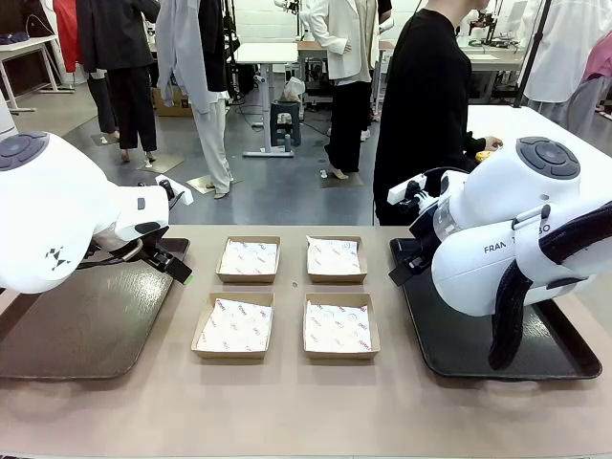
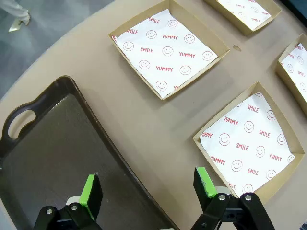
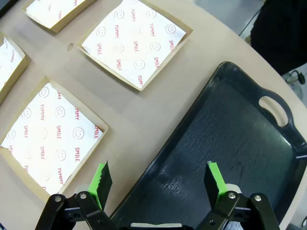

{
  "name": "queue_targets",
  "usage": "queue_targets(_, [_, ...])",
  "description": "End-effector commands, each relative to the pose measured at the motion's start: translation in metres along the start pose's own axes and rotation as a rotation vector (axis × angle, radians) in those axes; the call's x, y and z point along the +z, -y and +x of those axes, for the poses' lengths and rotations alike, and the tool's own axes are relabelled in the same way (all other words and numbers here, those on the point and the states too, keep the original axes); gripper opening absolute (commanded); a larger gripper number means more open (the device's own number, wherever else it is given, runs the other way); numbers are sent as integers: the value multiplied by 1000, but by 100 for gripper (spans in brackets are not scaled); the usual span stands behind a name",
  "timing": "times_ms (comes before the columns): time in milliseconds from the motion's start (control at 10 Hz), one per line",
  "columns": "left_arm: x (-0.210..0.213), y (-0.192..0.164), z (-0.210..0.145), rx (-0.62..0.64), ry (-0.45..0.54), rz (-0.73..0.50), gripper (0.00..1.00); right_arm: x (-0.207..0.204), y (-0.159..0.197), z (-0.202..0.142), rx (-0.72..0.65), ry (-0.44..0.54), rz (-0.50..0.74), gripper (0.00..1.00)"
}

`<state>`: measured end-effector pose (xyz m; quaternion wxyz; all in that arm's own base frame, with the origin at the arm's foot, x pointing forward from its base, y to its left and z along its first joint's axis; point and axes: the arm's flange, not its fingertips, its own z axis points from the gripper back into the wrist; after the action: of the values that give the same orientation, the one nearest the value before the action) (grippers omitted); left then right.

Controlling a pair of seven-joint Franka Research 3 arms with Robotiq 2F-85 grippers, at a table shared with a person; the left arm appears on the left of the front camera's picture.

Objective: Individually package the donuts and arrange them on the tray.
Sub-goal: Pick up one Paper togo box.

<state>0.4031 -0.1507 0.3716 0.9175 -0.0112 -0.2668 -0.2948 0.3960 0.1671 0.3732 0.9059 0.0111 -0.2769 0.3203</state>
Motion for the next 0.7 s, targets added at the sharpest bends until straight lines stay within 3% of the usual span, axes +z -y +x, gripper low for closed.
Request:
queue_targets(0, [0,0,0,0,0,0,100,0,0,0,0,0,0,100])
queue_targets(200, [0,0,0,0,0,0,100,0,0,0,0,0,0,100])
queue_targets(400, [32,0,-25,56,-36,-48,100,39,-6,-24,-38,-89,-11,100])
queue_targets(600, [66,-7,-62,22,-46,-91,100,86,-18,-53,22,-165,-1,100])
